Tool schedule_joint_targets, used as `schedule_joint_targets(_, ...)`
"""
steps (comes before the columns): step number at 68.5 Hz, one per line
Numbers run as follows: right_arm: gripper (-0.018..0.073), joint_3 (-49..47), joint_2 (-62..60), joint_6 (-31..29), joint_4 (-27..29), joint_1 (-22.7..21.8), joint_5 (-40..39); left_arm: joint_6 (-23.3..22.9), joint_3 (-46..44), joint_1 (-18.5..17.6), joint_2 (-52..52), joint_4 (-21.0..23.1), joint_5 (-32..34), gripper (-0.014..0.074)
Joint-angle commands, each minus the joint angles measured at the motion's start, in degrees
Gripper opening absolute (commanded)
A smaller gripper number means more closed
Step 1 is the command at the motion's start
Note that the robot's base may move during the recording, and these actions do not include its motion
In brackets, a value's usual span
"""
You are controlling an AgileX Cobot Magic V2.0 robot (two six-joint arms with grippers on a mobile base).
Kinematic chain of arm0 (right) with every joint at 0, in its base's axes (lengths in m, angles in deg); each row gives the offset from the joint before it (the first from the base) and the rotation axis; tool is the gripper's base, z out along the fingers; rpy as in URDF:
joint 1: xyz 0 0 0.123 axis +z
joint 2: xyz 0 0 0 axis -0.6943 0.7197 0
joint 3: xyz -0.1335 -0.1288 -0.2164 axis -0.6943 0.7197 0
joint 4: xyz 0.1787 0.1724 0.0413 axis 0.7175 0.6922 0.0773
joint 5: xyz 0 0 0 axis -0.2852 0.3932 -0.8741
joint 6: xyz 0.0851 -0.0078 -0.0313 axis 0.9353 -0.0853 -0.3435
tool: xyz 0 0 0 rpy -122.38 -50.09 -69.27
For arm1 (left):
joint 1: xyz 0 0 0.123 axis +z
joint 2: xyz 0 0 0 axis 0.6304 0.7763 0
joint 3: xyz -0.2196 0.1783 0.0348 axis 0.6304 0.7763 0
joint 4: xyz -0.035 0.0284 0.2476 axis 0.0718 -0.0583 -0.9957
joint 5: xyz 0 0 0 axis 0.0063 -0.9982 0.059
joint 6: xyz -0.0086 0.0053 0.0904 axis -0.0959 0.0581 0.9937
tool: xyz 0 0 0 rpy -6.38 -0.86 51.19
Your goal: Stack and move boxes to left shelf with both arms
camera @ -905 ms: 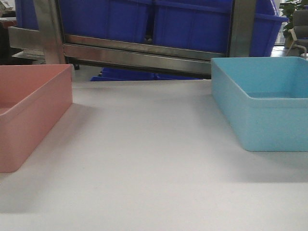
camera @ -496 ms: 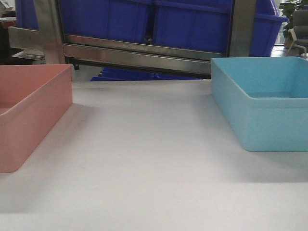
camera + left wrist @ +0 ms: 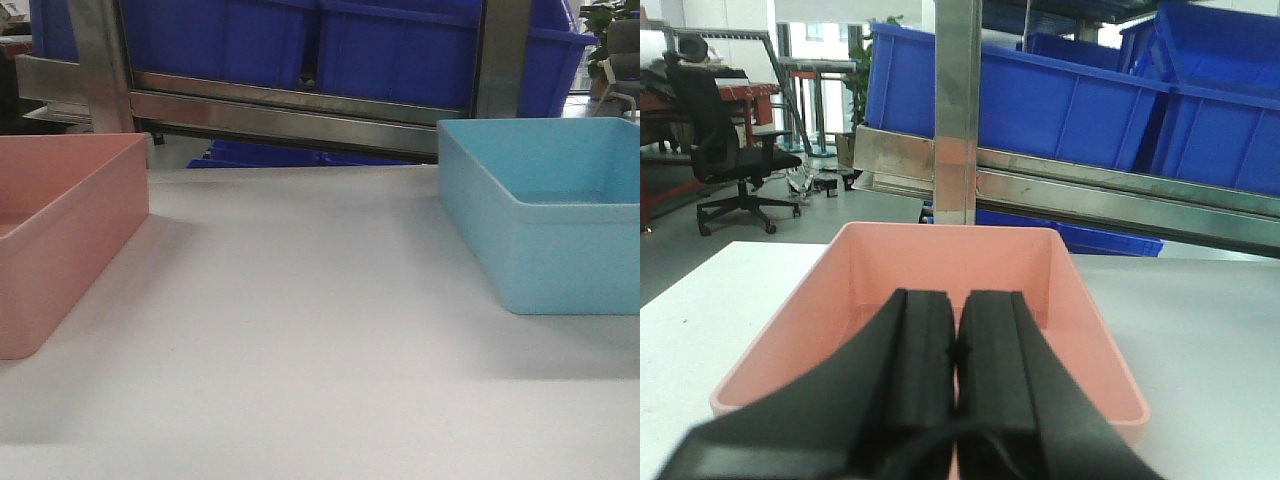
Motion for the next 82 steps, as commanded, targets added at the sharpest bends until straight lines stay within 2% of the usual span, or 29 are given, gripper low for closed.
schedule_joint_targets(1,0.0055,-0.28,-0.24,-0.71,-0.34,0.07,-5.08,0.04,-7.69,-0.1,3.38,-0.6,1.07,-0.0001)
schedule_joint_targets(7,0.0055,-0.28,-0.24,-0.71,-0.34,0.07,-5.08,0.04,-15.37,-0.1,8.88,-2.63,-4.08,0.0)
schedule_joint_targets(15,0.0055,-0.28,-0.24,-0.71,-0.34,0.07,-5.08,0.04,-24.71,-0.1,18.13,-2.91,-9.35,0.0003)
schedule_joint_targets(21,0.0055,-0.28,-0.24,-0.71,-0.34,0.07,-5.08,0.04,-30.91,-0.1,24.49,-2.91,-14.79,0.0055)
schedule_joint_targets(29,0.0055,-0.28,-0.24,-0.71,-0.34,0.07,-5.08,0.04,-37.53,-0.1,33.26,-2.91,-22.68,0.0186)
schedule_joint_targets(42,0.0055,-0.28,-0.24,-0.71,-0.34,0.07,-5.08,0.04,-48.79,-0.1,47.55,-3.36,-35.48,0.0465)
schedule_joint_targets(46,0.0055,-0.28,-0.24,-0.71,-0.34,0.07,-5.08,0.04,-52.44,-0.1,51.6,-4.27,-39.19,0.0524)
schedule_joint_targets(51,0.0055,-0.28,-0.24,-0.71,-0.34,0.07,-5.08,0.04,-57.13,0.15,56.79,-6.78,-42.98,0.0557)
schedule_joint_targets(56,0.0055,-0.28,-0.24,-0.71,-0.34,0.07,-5.08,0.5,-62.29,2.13,62.02,-8.96,-45.99,0.0557)
schedule_joint_targets(61,0.0055,-0.28,-0.24,-0.71,-0.34,0.07,-5.08,2.87,-66.94,5.4,67.53,-9.47,-48.62,0.0554)
schedule_joint_targets(69,0.0055,-0.28,-0.24,-0.71,-0.34,0.07,-5.08,7.47,-75.11,11.62,75.76,-6.72,-52.0,0.0554)
schedule_joint_targets(75,0.0055,-0.28,-0.24,-0.71,-0.34,0.07,-5.08,8.92,-79.49,15.15,81.53,-5.72,-52.77,0.0554)
schedule_joint_targets(82,0.0055,-0.28,-0.24,-0.71,-0.34,0.07,-5.08,10.46,-84.13,17.35,88.53,-5.61,-53.17,0.0554)
